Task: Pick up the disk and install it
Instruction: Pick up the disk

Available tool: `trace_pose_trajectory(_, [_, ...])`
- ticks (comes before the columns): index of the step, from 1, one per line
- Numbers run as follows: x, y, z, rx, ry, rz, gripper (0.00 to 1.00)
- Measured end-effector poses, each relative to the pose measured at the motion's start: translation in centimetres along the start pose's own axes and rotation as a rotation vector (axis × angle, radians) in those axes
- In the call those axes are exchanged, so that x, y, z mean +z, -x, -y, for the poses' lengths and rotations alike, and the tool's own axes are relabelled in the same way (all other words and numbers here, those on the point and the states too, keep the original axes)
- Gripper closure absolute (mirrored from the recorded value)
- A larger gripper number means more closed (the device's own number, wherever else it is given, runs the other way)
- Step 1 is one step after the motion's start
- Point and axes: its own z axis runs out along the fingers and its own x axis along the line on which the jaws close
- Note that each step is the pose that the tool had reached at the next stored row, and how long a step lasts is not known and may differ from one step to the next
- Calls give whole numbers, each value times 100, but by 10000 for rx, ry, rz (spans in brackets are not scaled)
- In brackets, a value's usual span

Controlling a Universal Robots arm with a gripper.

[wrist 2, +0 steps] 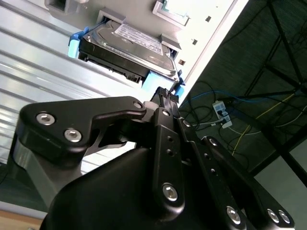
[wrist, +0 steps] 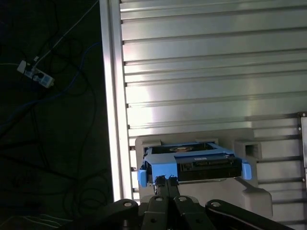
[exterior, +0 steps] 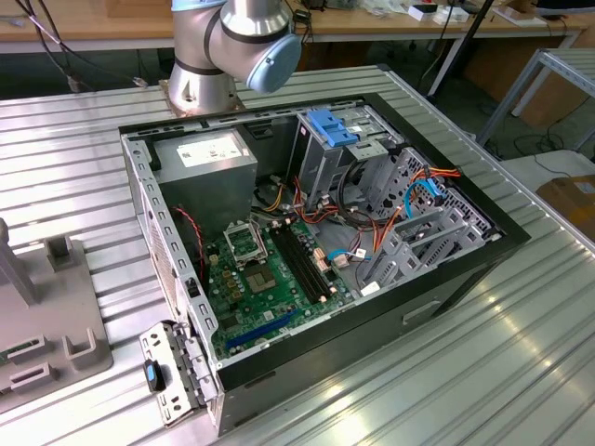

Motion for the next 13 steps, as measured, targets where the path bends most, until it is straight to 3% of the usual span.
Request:
trace_pose_trajectory(9, [0,2,0,-142,-1,-2,89])
trace_pose_trajectory(10, [0,2,0,-297,-3,-5,89])
trace_pose_trajectory(12, [1,2,0,-1366,-17,-25,89])
trace_pose_trajectory(13, [1,2,0,-1577,-19,-29,89])
